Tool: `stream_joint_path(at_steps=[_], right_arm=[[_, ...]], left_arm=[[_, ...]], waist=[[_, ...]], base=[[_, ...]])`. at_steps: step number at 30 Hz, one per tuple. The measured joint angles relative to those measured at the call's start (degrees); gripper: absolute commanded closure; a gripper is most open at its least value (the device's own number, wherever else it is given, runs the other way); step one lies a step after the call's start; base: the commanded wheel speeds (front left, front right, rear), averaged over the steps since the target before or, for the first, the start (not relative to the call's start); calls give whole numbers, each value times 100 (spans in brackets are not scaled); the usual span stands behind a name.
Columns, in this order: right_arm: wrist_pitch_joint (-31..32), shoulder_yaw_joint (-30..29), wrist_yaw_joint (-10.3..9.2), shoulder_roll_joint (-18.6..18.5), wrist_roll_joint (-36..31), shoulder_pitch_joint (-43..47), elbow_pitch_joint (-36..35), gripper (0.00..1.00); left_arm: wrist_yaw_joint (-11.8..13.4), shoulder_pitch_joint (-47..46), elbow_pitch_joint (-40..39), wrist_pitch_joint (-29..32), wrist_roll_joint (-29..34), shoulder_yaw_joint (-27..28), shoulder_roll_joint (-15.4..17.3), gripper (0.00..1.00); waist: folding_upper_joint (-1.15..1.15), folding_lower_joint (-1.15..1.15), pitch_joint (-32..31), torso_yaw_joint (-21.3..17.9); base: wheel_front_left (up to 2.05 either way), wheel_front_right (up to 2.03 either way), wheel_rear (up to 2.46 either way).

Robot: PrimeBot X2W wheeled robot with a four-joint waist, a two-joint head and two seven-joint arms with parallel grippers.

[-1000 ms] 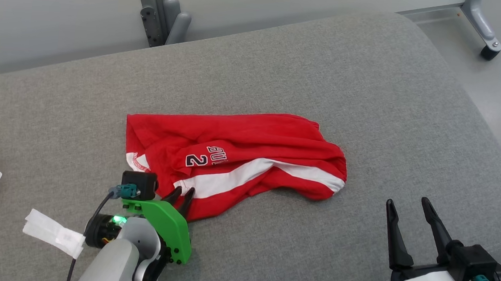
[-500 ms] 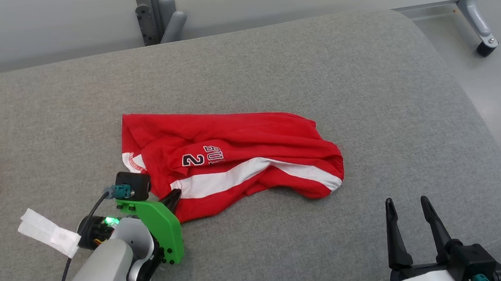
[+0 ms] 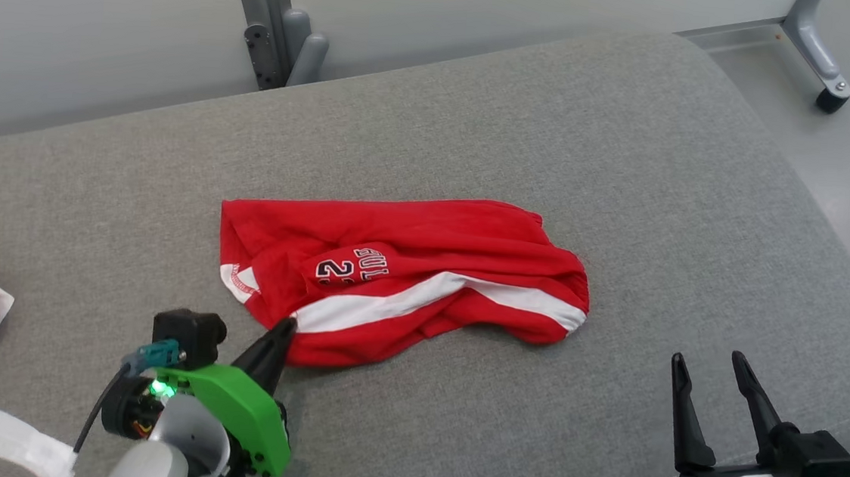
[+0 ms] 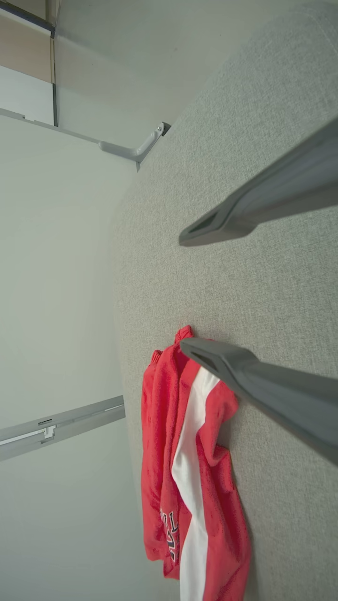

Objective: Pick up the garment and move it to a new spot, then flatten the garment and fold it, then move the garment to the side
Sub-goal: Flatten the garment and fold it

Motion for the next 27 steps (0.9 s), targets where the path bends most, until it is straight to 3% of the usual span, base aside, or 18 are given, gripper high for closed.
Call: stream_joint_path(at_steps=[5, 9, 14, 27], right_arm=[[0, -74, 0, 0, -42, 123, -26, 0], [0, -32, 0, 2, -60, 134, -36, 0], [0, 13, 0, 1, -146, 127, -35, 0], [0, 57, 0, 2, -198, 107, 8, 0]], left_arm=[[71, 1026, -1337, 316, -52, -136, 249, 100], [275, 1635, -1748, 303, -86, -45, 394, 100], [378, 1863, -1556, -86, -148, 142, 376, 100], [266, 1887, -469, -935, -267, 248, 90, 100]], waist=[[0, 0, -64, 195], [0, 0, -93, 390], [0, 0, -117, 646], [0, 0, -209, 940]], base=[[0, 0, 0], [0, 0, 0], [0, 0, 0], [0, 0, 0]])
